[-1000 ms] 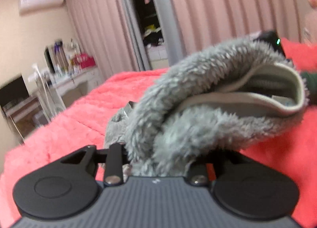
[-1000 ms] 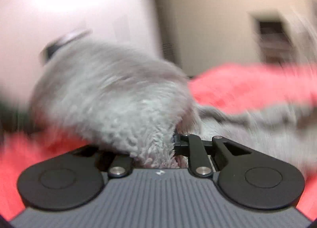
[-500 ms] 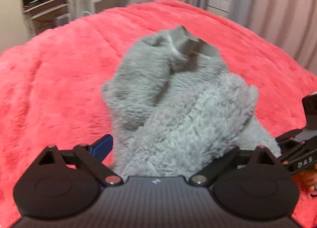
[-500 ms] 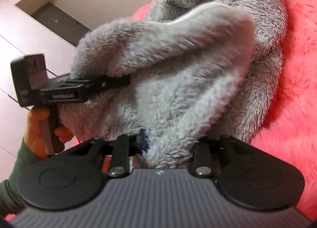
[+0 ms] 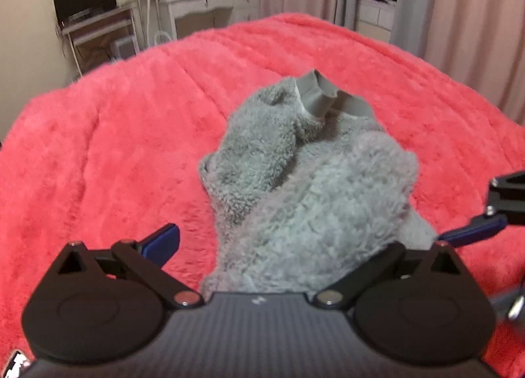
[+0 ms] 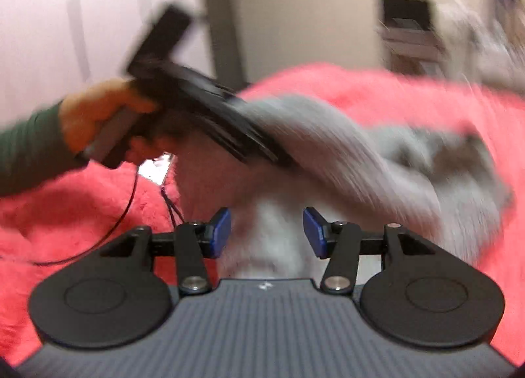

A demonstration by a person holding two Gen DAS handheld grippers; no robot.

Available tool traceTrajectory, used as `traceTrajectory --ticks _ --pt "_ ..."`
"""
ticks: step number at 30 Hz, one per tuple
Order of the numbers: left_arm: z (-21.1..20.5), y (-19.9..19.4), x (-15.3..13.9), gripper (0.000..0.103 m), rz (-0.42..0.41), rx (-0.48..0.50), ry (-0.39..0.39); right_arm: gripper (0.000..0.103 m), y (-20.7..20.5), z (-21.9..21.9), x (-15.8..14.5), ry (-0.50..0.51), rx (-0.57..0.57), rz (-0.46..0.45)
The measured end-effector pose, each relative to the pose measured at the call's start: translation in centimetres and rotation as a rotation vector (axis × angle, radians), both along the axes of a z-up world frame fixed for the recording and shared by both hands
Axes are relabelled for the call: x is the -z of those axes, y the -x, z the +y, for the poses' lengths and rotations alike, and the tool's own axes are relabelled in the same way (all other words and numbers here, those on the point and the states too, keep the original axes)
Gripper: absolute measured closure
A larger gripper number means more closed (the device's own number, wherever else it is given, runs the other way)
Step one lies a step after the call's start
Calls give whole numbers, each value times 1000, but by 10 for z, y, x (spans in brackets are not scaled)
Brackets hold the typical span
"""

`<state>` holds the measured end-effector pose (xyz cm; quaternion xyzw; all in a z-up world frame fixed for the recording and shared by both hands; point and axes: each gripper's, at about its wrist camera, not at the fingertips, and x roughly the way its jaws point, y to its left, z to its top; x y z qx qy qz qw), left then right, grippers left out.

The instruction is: Fold clothes

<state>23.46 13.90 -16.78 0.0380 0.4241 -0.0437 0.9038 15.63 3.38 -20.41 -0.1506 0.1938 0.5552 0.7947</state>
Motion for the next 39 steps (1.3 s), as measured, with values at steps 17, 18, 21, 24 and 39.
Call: traceTrajectory --ticks 17,18,21,24,39 --pt "-19 96 -51 0 -448 -197 -153 51 -33 15 86 24 246 66" --pt "-27 112 -47 0 -439 -119 -92 51 -36 18 86 21 242 78" --pt "-52 120 -18 0 -356 -35 -65 50 -46 17 80 -25 216 134" --pt "-49 96 16 0 -290 -168 -145 49 -51 9 71 -165 206 131" --pt "18 81 83 0 -301 -312 106 36 -78 -72 65 -266 456 197"
